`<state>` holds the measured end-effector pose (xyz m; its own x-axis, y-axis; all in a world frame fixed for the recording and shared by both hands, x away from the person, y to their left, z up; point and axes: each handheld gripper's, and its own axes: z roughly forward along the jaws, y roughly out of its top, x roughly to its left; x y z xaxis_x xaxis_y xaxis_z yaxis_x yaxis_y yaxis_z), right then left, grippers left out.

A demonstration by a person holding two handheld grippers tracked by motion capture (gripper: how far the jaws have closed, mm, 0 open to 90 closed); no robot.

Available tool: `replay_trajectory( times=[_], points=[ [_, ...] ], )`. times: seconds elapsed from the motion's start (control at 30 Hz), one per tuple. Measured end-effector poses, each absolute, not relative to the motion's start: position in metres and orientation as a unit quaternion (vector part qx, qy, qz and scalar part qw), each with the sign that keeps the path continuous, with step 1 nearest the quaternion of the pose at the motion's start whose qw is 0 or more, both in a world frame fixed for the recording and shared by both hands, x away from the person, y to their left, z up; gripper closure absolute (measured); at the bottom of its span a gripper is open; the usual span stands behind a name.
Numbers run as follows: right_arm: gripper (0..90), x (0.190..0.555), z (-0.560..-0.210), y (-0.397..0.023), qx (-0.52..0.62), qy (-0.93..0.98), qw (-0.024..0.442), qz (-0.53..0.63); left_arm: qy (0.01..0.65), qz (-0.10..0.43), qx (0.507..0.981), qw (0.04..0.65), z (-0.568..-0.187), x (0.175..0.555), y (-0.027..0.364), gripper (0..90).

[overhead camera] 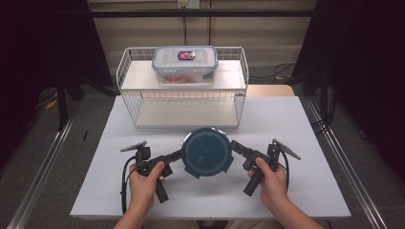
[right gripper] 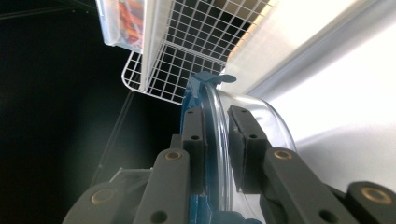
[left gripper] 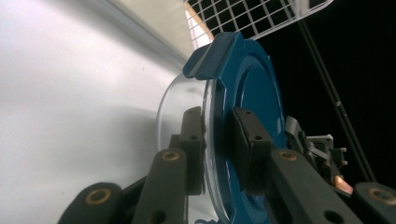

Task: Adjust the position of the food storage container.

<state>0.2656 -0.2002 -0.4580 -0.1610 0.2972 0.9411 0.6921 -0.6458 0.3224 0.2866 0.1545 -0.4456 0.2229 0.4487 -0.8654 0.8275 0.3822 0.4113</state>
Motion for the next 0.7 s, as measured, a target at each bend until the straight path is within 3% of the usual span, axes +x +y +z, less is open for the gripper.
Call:
replay_trajectory(
  times=[0.7],
  points=[
    [77.0, 0.293, -0.414, -0.184, -0.602, -0.390, 0.161, -0.678, 0.577, -0.138, 0.494, 0.635, -0.388, 0.298, 0.172, 75.8]
  ],
)
